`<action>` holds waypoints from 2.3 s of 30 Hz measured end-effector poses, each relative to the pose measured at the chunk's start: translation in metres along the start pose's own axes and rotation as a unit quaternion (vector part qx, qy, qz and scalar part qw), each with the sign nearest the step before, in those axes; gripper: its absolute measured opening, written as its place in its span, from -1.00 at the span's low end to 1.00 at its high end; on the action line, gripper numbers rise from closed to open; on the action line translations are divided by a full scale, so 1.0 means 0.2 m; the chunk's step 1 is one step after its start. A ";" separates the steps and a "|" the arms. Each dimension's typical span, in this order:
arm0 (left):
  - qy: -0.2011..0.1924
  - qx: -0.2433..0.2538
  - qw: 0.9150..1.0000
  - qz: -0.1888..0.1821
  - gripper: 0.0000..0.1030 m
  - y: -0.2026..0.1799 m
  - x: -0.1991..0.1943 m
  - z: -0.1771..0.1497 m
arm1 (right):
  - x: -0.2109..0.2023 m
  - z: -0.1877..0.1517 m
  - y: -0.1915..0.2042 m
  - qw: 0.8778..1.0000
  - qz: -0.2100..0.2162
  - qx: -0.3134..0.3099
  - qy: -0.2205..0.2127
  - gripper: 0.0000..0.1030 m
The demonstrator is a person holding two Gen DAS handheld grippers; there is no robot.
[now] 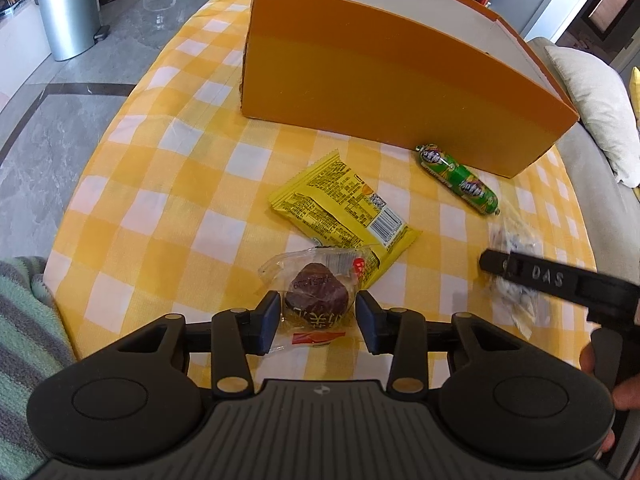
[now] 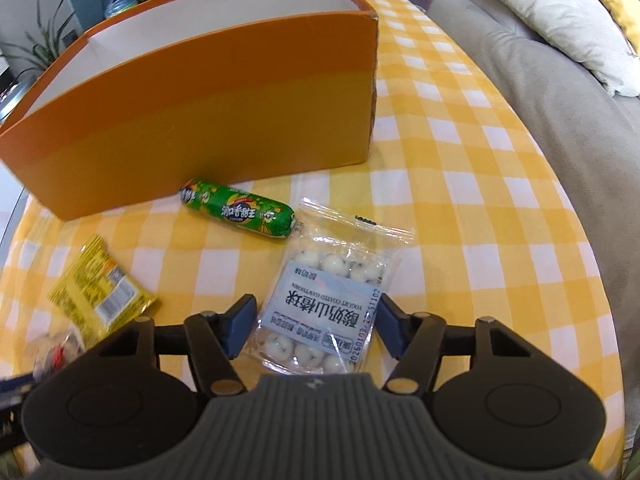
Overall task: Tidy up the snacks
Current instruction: 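Grasp the clear candy packet with the left gripper while the right lifts the milk-ball packet, then carry both packets over the orange box and lower them inside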
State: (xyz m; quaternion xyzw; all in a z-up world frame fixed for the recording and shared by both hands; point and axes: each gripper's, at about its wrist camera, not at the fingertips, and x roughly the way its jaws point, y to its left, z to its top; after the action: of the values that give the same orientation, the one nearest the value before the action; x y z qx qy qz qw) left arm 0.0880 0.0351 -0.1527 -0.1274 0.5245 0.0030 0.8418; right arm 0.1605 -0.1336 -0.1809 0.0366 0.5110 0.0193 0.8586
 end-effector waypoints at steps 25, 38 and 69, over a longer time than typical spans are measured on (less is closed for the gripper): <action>-0.055 0.030 0.998 -0.019 -0.23 -0.12 -0.33 -0.02 | -0.43 -0.09 -0.04 0.996 0.078 -0.032 -0.042 0.03; -0.103 0.063 0.992 -0.046 -0.23 -0.24 -0.50 0.24 | -0.70 0.04 -0.05 0.985 0.110 -0.048 -0.123 0.02; -0.005 0.102 0.994 -0.031 -0.24 -0.39 0.09 1.08 | -0.13 1.00 0.15 0.969 0.073 -0.214 -0.098 0.04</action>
State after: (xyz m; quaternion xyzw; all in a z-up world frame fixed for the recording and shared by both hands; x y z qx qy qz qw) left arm 0.2969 0.0033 -0.0619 -0.0575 0.5137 -0.0761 0.8526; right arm 0.3248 -0.1137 -0.0605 -0.1092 0.4047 0.1870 0.8884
